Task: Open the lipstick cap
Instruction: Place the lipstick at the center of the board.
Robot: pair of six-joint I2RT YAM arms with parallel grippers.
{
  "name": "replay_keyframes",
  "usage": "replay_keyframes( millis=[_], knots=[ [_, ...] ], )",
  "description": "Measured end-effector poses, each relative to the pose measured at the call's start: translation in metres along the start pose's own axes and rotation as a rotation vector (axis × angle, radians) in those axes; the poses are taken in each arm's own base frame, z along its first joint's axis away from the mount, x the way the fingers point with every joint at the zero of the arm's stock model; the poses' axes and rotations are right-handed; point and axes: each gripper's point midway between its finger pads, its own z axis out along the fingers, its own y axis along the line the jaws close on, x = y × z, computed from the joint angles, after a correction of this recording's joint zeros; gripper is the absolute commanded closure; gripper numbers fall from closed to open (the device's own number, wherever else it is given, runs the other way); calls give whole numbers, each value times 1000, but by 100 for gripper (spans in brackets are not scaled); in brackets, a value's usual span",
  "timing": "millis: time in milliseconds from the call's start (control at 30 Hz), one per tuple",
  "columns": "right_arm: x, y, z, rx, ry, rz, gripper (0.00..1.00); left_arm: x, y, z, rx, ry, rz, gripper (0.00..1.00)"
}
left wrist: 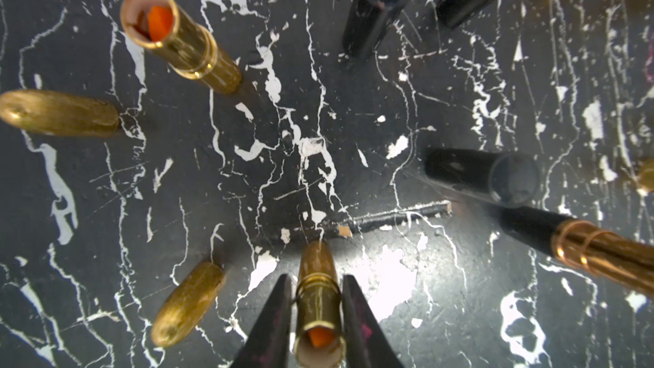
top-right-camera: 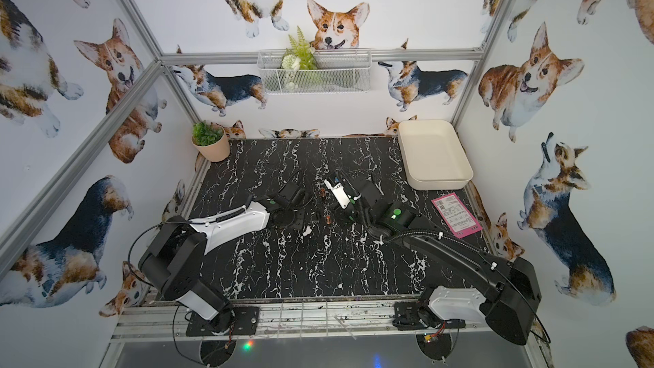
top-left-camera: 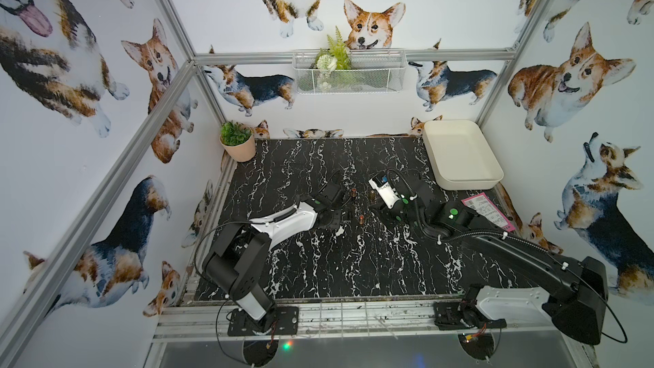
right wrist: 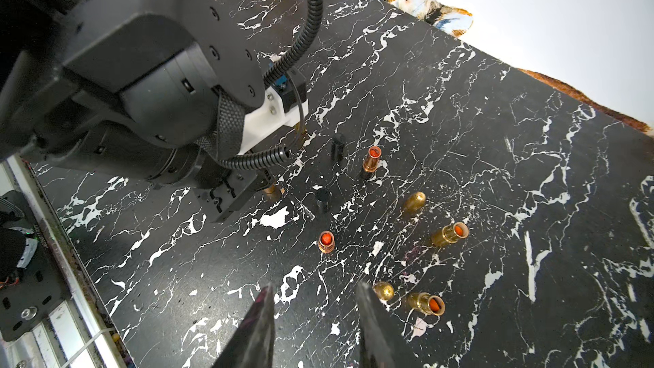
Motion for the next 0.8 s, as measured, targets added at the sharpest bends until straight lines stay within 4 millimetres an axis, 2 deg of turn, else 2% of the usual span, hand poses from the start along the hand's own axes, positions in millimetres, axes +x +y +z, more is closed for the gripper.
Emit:
replay_keyframes(
  millis=[267,433,533,667,733,800],
  knots=[
    [-1,0,1,0,2,-2,59,0,0,0,-2,1,1,51],
    [-1,0,1,1,2,-2,59,-9,-2,-8,1,-12,-1,49],
    [-4,-1,-2,4,-5,-2,59,-24,-7,-27,25,-45,-8,46],
    [-15,-8,-8,27,-27,27,57,-62,-9,-69,77,-137,-40,37],
    [-24,-19,-11,54,-47,61,53,-77,-7,-90,112,-170,-62,29],
    [-32,-39,-12,95,-63,120,46,-92,0,-107,141,-203,-95,24]
  ],
)
